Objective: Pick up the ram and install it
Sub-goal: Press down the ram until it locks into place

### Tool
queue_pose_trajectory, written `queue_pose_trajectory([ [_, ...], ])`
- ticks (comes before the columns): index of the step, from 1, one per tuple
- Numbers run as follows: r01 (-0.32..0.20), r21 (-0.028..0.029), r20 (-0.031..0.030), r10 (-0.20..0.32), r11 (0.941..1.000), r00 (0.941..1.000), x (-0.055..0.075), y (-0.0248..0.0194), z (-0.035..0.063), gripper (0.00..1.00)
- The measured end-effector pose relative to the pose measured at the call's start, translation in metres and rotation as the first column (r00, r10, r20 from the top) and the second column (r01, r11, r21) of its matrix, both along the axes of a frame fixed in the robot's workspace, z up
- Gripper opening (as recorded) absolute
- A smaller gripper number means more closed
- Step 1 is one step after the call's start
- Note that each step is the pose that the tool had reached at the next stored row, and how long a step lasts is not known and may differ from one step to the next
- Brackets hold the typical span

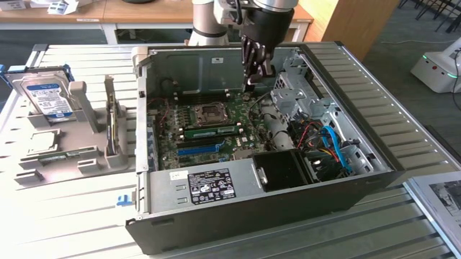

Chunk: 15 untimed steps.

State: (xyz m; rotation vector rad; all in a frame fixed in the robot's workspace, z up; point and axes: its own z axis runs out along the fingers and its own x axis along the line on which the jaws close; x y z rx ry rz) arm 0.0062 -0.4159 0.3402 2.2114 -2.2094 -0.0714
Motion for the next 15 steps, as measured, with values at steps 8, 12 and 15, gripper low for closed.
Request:
queue_pose_trajectory([
  [8,0.0,0.0,0.0,0.0,1.0,1.0,0.0,0.0,-0.0098,0.1],
  [12,0.0,0.0,0.0,0.0,1.0,1.0,0.0,0.0,-0.0148,0.1],
  [15,0.0,0.0,0.0,0.0,1.0,1.0,0.0,0.0,-0.0183,0.1],
])
